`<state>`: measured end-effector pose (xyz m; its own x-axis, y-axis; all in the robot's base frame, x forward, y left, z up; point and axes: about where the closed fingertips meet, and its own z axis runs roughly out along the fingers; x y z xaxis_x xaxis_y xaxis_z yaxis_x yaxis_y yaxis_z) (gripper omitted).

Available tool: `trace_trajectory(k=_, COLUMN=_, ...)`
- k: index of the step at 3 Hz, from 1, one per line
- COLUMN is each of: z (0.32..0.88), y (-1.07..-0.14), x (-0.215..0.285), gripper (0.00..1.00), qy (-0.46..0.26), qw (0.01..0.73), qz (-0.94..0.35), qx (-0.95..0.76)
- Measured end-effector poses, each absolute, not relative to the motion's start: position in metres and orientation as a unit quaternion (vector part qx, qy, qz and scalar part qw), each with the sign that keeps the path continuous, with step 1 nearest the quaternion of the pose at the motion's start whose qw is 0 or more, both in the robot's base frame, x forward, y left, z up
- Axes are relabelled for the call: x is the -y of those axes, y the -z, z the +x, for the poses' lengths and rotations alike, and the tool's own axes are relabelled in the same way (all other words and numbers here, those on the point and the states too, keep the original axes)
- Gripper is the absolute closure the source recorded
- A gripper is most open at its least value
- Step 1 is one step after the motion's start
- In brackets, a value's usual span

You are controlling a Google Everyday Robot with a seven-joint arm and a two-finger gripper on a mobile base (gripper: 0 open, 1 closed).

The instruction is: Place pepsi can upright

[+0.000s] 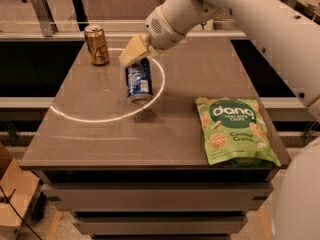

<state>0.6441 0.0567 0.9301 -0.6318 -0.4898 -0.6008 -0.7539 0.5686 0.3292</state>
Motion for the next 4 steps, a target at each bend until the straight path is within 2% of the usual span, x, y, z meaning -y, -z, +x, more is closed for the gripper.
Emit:
trace_trajectory(k=2, z=0.640, y=-0.969, x=-0.047, gripper=1.00, qy=-0.225, qw=0.400, qz=-0.451, qx=-0.766)
trace_trajectory(k=3, z=0.651, y=-0.978, x=-0.048, gripper=1.00, qy=-0.209, qw=0.434, qz=-0.460, qx=-0.746)
trace_trajectory(k=4, z=0.647, y=-0.969, x=-0.045, gripper=1.00, qy=-0.198, qw=0.415, qz=-0.474, qx=-0.751)
